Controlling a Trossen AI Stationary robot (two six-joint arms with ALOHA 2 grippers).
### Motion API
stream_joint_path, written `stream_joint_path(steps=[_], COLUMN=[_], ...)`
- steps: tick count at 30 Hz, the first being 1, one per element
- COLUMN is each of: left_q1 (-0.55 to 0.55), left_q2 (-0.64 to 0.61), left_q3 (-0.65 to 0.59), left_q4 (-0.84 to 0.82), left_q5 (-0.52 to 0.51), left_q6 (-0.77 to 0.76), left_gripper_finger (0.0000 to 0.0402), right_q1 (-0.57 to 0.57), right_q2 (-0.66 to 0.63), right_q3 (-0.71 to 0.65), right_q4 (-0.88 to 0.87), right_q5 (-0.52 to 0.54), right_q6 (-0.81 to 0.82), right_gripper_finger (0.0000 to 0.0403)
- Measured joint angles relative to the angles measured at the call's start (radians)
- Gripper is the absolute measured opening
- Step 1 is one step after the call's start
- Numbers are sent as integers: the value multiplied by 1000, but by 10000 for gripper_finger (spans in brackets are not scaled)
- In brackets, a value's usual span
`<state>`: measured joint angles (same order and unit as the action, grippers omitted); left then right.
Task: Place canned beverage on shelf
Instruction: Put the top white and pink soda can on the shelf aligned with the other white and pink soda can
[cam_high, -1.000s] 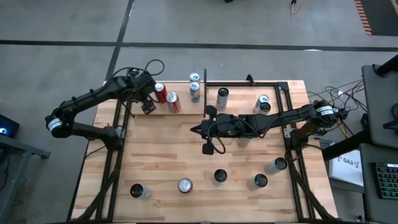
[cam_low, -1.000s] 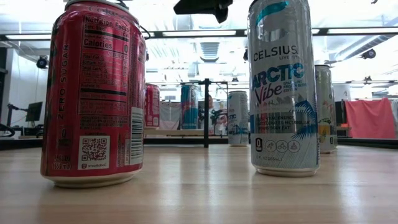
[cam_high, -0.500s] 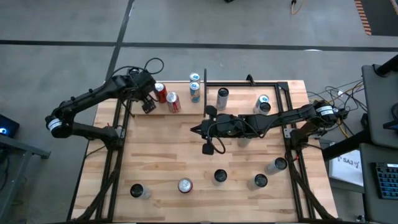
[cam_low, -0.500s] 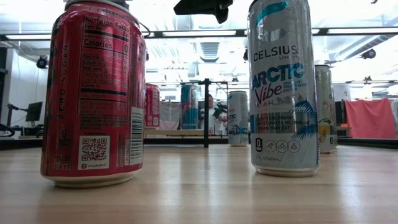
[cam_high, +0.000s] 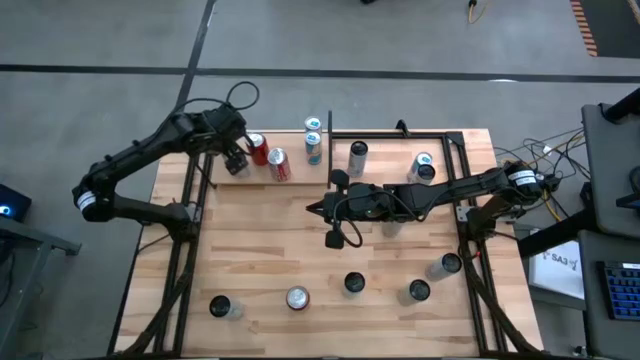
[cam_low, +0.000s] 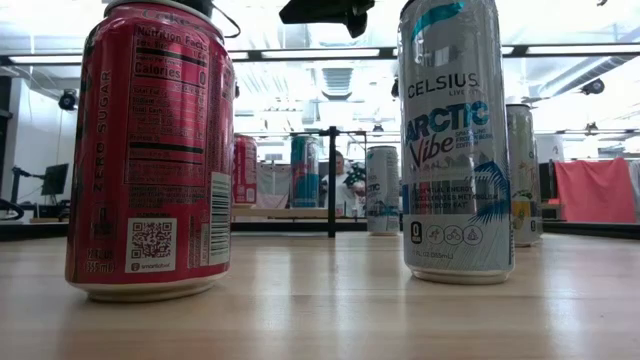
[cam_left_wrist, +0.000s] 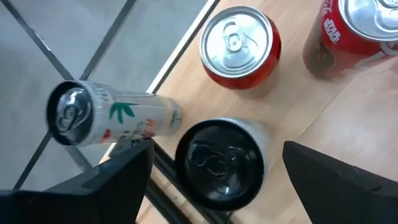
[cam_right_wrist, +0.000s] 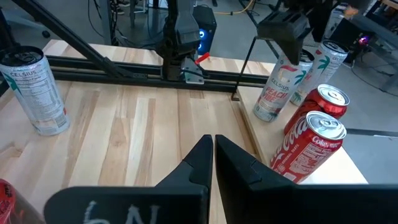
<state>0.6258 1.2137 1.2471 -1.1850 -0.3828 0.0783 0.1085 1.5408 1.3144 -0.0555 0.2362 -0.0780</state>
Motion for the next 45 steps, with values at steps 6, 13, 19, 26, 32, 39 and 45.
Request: stream_joint_path(steps=[6,13,19,26,32,39,45], left_q1=[-1,-3,6,10,13,13,13], left_q2=[-7,-23,-5,10,17,23,16], left_q3=[64,66,28,33,14,-38,-43], left_q4=[-13,-21,2,64,83,94,57], left_q5=[94,622,244,110,76,75,77], left_q6=[31,189,112,47,40,44,63], left_gripper_finger=[317,218,72,17,2,1,0], right_q1=[0,0,0,0,0,0,0], right_q2=[0,0,0,0,0,0,0], right_q3=[0,0,-1,-1,-1,-1,-1], right_q4=[0,-20,-29,-34,-44,-44,-44], right_q5=[0,0,0,0,0,0,0], right_q6=[0,0,0,0,0,0,0], right_gripper_finger=[9,9,9,9,9,9,9])
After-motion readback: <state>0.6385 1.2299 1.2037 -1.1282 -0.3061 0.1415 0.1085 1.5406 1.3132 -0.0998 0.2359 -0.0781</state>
